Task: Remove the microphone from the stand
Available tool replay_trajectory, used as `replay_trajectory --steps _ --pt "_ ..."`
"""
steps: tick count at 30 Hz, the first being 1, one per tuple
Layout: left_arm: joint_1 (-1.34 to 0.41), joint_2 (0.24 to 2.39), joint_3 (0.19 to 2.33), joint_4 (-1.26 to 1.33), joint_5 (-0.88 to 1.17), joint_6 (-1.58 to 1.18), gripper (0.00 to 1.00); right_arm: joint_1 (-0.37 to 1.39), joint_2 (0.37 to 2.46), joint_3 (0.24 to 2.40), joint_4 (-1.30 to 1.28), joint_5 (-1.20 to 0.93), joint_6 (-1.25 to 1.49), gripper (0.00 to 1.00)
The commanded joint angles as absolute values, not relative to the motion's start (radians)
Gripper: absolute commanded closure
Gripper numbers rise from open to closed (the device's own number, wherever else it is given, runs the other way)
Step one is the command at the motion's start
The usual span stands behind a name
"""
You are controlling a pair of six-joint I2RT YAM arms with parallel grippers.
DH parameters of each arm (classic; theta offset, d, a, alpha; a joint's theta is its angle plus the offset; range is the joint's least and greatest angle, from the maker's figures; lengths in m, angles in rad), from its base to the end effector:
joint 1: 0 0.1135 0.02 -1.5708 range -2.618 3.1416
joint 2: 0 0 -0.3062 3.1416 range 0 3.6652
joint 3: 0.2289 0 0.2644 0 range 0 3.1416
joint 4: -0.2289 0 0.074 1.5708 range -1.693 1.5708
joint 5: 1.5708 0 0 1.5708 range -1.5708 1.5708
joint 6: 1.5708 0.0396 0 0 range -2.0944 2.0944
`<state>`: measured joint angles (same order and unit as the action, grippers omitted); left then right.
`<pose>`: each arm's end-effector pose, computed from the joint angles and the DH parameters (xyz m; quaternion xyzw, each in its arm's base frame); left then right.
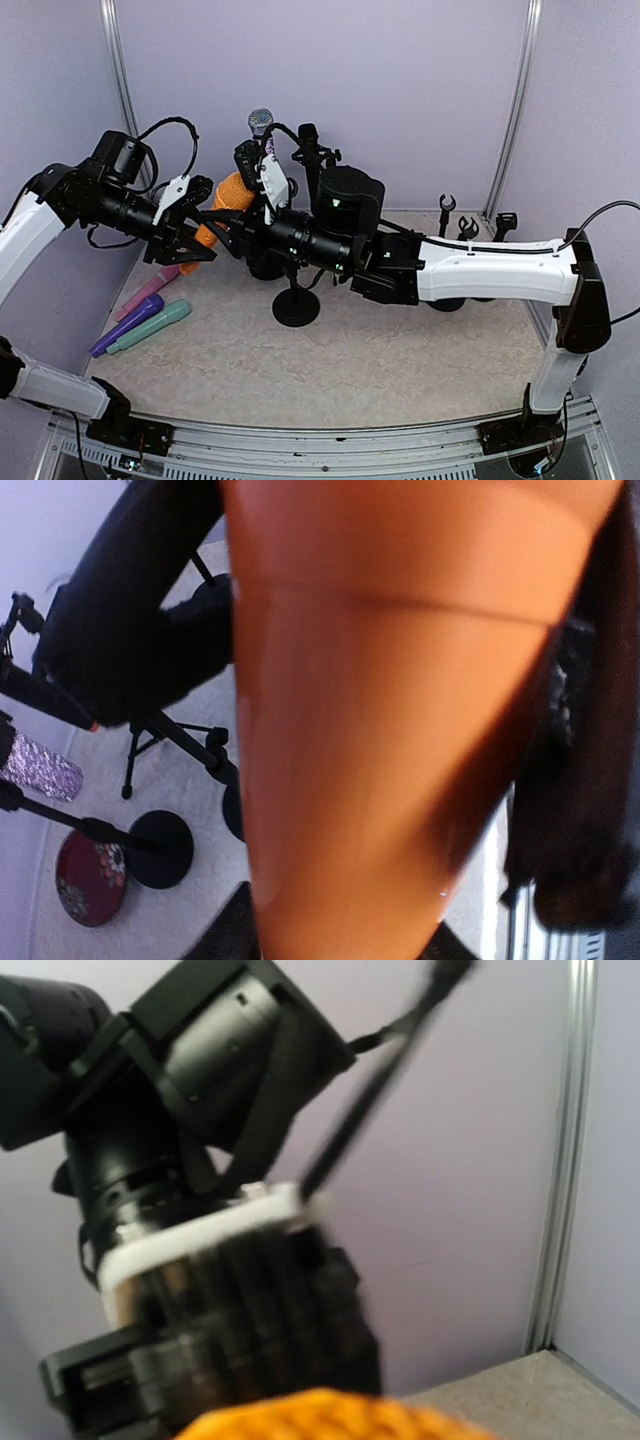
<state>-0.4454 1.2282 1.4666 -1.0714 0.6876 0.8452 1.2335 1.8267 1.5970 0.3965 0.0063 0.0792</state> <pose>0.1909 -0.1190 0.4436 0.6253 0.6285 -0.2407 0.3952 0.1571 0.4471 0.4284 -0.3503 0.5425 0.4643 0.6061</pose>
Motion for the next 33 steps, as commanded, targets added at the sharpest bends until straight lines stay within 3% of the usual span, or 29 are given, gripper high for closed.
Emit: replay_trajectory --steps 1,4,6,9,20,25,28,33 --pt "-0.446 1.24 1.462 -1.058 0.681 0.858 0.74 1.234 1.835 1.626 0.443 -0.035 0.115 0.68" --pt "-0.428 1.236 1.439 -1.073 0.651 0.88 0.94 1.231 1.796 1.587 0.443 -0.001 0.095 0.28" --pt "-0.407 1.226 1.403 -1.074 0.608 0.899 1.0 1.225 1.753 1.548 0.443 0.022 0.084 0.15" --pt "-0.361 1.204 1.317 -1.057 0.514 0.935 1.0 1.213 1.675 1.482 0.423 0.041 0.076 0.01" --pt "-0.147 1.135 0.778 -0.87 0.098 1.079 1.0 1.131 1.384 1.235 0.31 0.096 0.147 0.0" --pt "-0.069 1.16 0.635 -0.72 -0.004 1.099 0.99 1.054 1.311 1.124 0.291 0.074 0.242 0.0" --pt "-0.049 1.194 0.606 -0.672 -0.04 1.087 0.89 0.995 1.294 1.058 0.27 0.013 0.322 0.02" --pt "-0.043 1.228 0.601 -0.65 -0.059 1.048 0.59 0.862 1.324 0.966 0.265 -0.132 0.493 0.11"
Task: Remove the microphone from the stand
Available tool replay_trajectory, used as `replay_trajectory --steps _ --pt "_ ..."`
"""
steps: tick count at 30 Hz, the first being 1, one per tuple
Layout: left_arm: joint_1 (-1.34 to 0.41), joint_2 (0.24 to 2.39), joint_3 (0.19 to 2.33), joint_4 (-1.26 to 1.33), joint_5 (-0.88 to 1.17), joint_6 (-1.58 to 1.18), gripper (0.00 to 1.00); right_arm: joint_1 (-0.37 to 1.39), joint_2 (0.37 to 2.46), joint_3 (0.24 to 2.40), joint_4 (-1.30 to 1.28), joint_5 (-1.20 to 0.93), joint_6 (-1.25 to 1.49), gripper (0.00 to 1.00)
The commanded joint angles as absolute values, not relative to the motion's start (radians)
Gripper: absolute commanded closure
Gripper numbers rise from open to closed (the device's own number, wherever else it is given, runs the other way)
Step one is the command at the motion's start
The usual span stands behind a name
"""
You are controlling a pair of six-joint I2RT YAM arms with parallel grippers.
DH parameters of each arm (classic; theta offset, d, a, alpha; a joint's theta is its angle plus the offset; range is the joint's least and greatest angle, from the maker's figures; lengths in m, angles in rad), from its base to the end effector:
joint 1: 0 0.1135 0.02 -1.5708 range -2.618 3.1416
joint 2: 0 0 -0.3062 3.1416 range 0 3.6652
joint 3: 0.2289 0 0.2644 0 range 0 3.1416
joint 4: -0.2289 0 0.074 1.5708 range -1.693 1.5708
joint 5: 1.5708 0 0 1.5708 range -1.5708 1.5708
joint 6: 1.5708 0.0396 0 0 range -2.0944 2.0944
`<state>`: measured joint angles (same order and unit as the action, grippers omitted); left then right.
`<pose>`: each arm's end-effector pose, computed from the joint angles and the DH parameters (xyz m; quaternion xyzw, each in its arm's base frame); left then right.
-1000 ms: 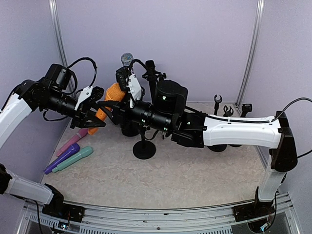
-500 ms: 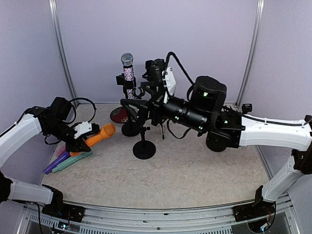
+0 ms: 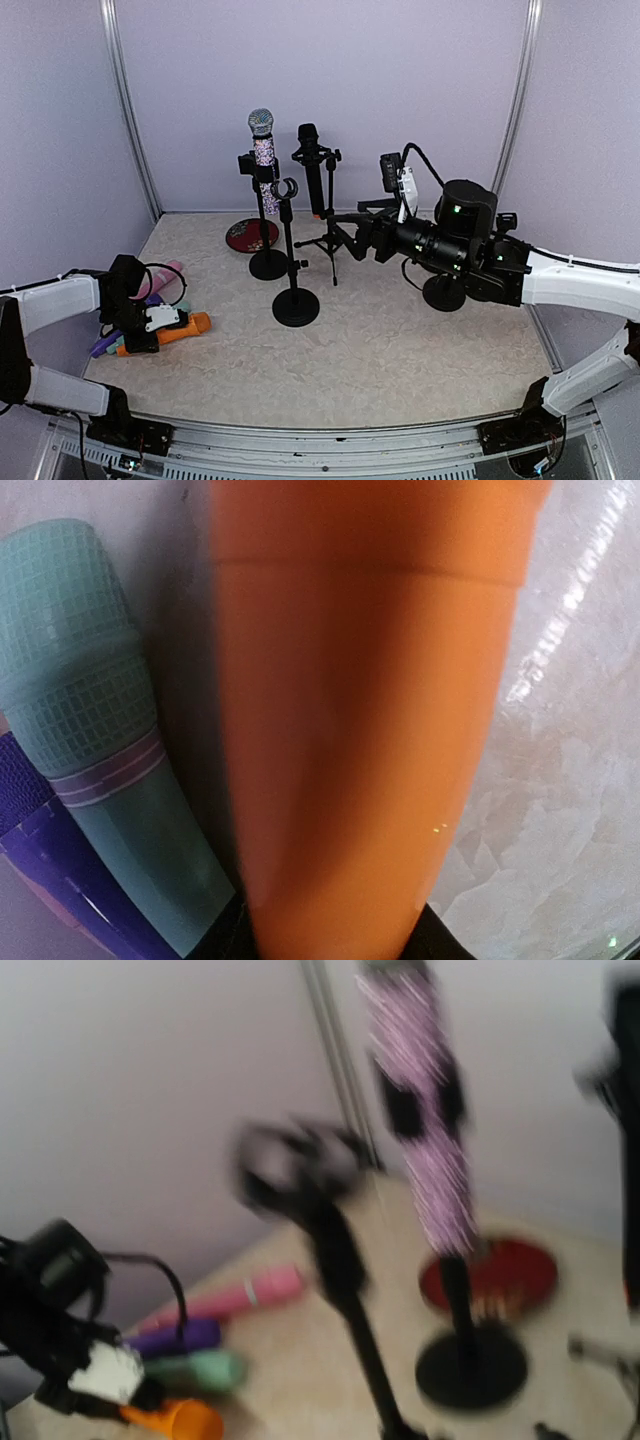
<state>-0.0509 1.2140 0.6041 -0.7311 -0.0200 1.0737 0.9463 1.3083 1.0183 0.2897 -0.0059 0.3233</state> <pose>0.1842 -0.0086 0.1915 0.5286 0.8410 0.0648 0.0951 0.1858 0.2582 0.3930 -0.2187 0.6725 0.4209 0.5680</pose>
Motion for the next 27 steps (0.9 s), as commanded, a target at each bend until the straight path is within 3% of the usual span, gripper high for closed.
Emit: replay_trajectory --steps 1,11,19,27 --pt "-0.044 1.229 0.601 -0.646 -0.061 1.04 0.56 0.84 1.34 0.955 0.267 -0.173 0.525 0.13" --pt "-0.047 1.186 0.738 -0.772 0.07 0.958 0.41 0.698 1.631 1.046 0.332 -0.506 0.719 0.25" --pt "-0.1 1.147 1.003 -0.957 0.351 0.86 0.26 0.67 1.889 1.234 0.379 -0.64 0.887 0.36" --pt "-0.136 1.169 1.142 -1.0 0.469 0.828 0.24 0.667 2.051 1.352 0.419 -0.713 1.012 0.42"
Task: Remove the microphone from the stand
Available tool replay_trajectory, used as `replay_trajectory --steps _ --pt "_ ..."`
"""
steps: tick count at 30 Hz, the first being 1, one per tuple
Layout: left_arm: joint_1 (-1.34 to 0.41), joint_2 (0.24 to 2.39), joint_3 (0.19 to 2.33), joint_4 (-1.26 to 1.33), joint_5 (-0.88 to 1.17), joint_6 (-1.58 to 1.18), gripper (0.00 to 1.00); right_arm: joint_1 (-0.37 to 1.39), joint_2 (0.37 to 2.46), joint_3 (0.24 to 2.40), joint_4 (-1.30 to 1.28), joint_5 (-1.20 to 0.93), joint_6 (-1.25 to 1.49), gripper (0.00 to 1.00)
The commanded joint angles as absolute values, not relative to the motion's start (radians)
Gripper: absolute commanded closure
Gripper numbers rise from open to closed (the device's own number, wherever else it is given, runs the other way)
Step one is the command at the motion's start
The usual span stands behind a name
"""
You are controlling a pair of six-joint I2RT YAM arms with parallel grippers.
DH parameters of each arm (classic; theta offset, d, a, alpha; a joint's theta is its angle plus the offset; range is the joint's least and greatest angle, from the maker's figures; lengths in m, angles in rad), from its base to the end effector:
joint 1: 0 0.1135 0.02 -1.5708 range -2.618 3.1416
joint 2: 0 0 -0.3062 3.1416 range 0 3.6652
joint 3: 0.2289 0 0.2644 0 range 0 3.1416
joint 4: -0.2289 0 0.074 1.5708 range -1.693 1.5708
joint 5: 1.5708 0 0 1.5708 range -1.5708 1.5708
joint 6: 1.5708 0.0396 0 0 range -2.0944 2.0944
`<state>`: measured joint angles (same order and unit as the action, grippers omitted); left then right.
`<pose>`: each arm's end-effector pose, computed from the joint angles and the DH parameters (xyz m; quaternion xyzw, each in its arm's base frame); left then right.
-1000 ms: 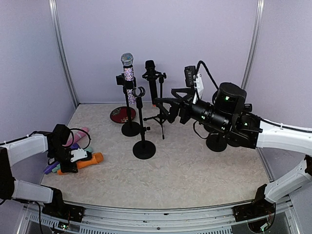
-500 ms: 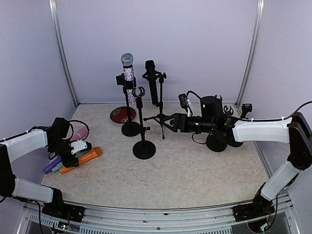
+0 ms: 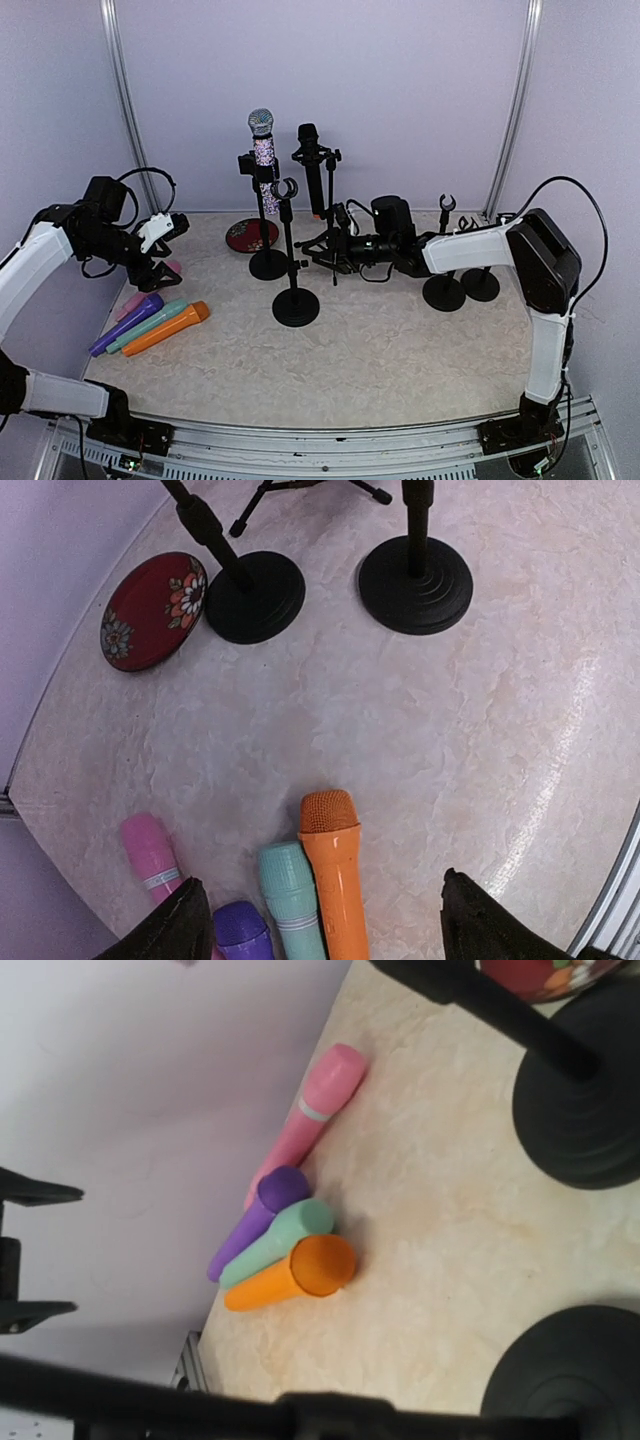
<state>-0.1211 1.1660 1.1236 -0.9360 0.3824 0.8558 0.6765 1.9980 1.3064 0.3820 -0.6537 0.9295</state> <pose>0.2177 -0.0414 0.3521 0.4896 0.8032 -0.0667 0.3327 0.3622 0.3217 0.2420 -0.0913 0.7827 0.5819 0.2013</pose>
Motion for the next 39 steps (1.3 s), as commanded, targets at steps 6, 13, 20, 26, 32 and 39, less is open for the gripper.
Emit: replay_trajectory --steps 6,13,20,26,32,39 --pt "-0.138 1.163 1.122 -1.0 0.476 0.855 0.24 0.667 2.102 1.401 0.394 -0.718 1.028 0.44" --pt "-0.138 1.155 1.123 -0.994 0.491 0.873 0.24 0.667 2.14 1.407 0.461 -0.762 1.101 0.57" --pt "-0.138 1.154 1.118 -0.983 0.477 0.897 0.25 0.667 2.122 1.311 0.634 -0.791 1.186 0.64" --pt "-0.137 1.171 1.132 -0.979 0.479 0.885 0.26 0.667 2.124 1.263 0.74 -0.808 1.254 0.73" --pt "-0.138 1.171 1.135 -0.981 0.464 0.885 0.26 0.667 2.113 1.244 0.768 -0.791 1.257 0.84" --pt "-0.141 1.168 1.143 -0.987 0.451 0.886 0.26 0.669 2.12 1.22 0.841 -0.791 1.278 0.97"
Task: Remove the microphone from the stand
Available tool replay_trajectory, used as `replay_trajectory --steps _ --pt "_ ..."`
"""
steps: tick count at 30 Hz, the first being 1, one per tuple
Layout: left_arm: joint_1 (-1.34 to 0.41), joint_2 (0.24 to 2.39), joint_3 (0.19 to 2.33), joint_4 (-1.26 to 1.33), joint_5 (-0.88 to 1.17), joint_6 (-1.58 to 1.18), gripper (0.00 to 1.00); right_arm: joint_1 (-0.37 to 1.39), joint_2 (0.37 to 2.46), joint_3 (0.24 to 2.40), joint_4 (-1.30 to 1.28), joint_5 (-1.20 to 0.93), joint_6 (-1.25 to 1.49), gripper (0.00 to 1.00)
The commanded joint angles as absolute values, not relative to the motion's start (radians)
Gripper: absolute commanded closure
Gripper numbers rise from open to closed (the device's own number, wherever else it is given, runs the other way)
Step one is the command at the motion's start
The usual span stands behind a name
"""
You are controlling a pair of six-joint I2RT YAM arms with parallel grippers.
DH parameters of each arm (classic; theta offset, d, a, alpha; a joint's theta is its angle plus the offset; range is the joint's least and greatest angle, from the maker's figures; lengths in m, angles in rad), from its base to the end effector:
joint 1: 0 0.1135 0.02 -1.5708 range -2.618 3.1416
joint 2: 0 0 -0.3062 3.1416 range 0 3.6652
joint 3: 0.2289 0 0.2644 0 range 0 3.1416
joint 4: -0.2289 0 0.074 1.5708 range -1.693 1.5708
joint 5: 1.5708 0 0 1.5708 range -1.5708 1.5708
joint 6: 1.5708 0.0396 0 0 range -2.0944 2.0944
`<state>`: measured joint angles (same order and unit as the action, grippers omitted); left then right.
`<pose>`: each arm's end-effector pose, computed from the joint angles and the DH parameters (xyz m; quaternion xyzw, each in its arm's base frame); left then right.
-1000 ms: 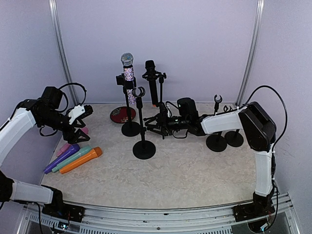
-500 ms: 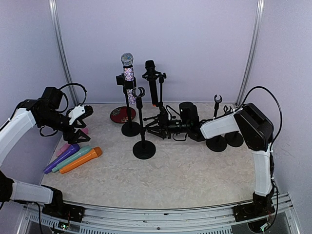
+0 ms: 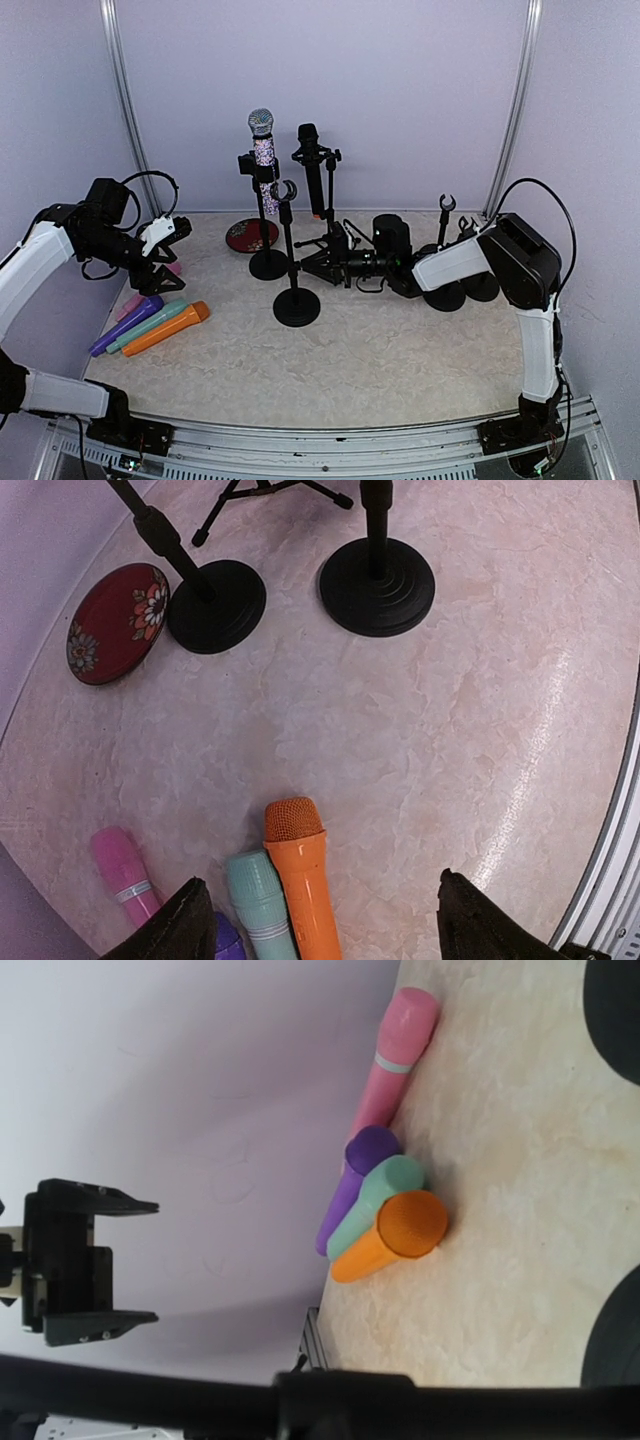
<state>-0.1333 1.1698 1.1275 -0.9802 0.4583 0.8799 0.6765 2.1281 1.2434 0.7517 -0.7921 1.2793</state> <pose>0.2131 -0.0463 0.3510 0.5087 0.7899 -0.1075 0.3252 0.3663 0.3303 0.1986 -0.0365 0.7384 0.6661 0.0987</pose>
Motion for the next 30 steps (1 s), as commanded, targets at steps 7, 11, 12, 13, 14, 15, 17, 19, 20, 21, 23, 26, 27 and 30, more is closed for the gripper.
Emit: replay_trajectory --steps 7,11,12,13,14,15,17,19,20,21,23,26,27,30 --pt "-0.156 1.181 1.158 -0.986 0.462 0.875 0.26 0.675 2.093 1.156 0.877 -0.758 1.249 1.0" --pt "-0.203 1.214 1.197 -0.978 0.511 0.833 0.26 0.692 2.101 1.123 0.888 -0.728 1.223 1.0" --pt "-0.225 1.227 1.217 -0.972 0.523 0.815 0.26 0.697 2.106 1.116 0.892 -0.719 1.216 1.0" --pt "-0.257 1.241 1.239 -0.963 0.539 0.793 0.26 0.702 2.111 1.113 0.891 -0.708 1.207 1.0" --pt "-0.281 1.259 1.261 -0.952 0.557 0.768 0.26 0.708 2.113 1.109 0.887 -0.696 1.193 1.0" --pt "-0.301 1.278 1.287 -0.937 0.573 0.742 0.26 0.713 2.113 1.106 0.882 -0.682 1.176 1.0" --pt "-0.334 1.317 1.337 -0.907 0.606 0.686 0.26 0.724 2.106 1.096 0.864 -0.649 1.141 1.0" --pt "-0.359 1.36 1.381 -0.891 0.641 0.648 0.26 0.732 2.097 1.089 0.847 -0.625 1.106 1.0" --pt "-0.373 1.378 1.403 -0.884 0.653 0.632 0.26 0.736 2.089 1.085 0.836 -0.611 1.084 1.0" --pt "-0.384 1.397 1.419 -0.881 0.663 0.624 0.26 0.739 2.081 1.078 0.824 -0.594 1.06 1.0" --pt "-0.402 1.423 1.44 -0.863 0.678 0.606 0.26 0.744 2.059 1.064 0.793 -0.566 1.014 1.0" --pt "-0.424 1.444 1.445 -0.809 0.693 0.566 0.27 0.755 2.04 1.053 0.746 -0.543 0.946 1.0" --pt "-0.43 1.45 1.447 -0.788 0.698 0.548 0.28 0.759 2.035 1.05 0.729 -0.534 0.923 1.0" --pt "-0.448 1.476 1.474 -0.738 0.715 0.486 0.3 0.775 2.018 1.041 0.698 -0.503 0.845 1.0"
